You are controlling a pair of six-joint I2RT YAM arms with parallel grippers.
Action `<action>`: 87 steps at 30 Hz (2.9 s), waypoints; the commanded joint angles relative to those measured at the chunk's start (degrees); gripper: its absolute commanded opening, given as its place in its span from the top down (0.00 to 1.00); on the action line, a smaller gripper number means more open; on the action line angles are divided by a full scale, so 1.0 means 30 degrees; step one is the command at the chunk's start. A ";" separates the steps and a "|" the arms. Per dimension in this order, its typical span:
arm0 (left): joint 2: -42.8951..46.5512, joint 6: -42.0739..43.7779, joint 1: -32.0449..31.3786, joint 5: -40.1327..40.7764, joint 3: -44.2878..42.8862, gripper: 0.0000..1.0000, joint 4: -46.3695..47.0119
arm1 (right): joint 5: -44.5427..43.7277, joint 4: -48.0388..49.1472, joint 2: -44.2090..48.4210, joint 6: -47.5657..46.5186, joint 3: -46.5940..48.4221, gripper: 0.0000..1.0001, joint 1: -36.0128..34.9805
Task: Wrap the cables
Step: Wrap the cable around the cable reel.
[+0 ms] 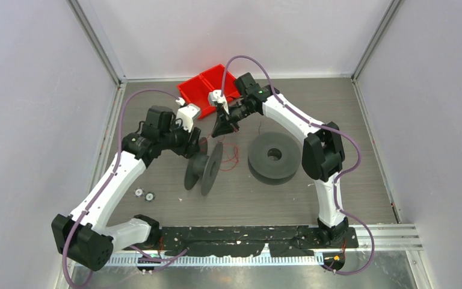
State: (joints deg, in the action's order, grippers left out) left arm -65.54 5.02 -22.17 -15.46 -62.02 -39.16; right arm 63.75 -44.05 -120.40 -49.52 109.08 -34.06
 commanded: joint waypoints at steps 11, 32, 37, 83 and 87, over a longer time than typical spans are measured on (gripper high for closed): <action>0.0205 -0.1994 -0.1568 0.3057 0.0198 0.46 0.1598 | 0.0718 0.0562 0.0299 0.0383 0.0620 0.95 -0.0159; 0.0475 -0.3722 -0.2152 0.4246 0.1401 0.56 0.3785 | 0.0817 0.0509 0.0560 0.0328 0.0329 0.95 -0.0218; 0.0309 -0.3725 -0.2159 0.4054 0.1483 0.67 0.3498 | 0.0647 0.0513 0.0578 0.0206 0.0236 0.95 -0.0227; 0.4815 -0.3780 -0.0006 0.0701 -0.6933 1.00 -0.2689 | -0.6057 2.5622 0.9112 1.4789 -1.6007 0.16 -0.2052; 0.5482 -0.4515 -0.0021 0.0556 -0.7189 1.00 -0.2135 | -0.6070 2.6737 0.8605 1.5456 -1.6435 0.16 -0.2797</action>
State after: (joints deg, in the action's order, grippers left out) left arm -51.37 -4.40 -22.41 -10.33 -80.51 -50.65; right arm 46.54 26.55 -93.80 -7.31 60.34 -40.07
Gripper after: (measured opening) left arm 0.032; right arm 0.839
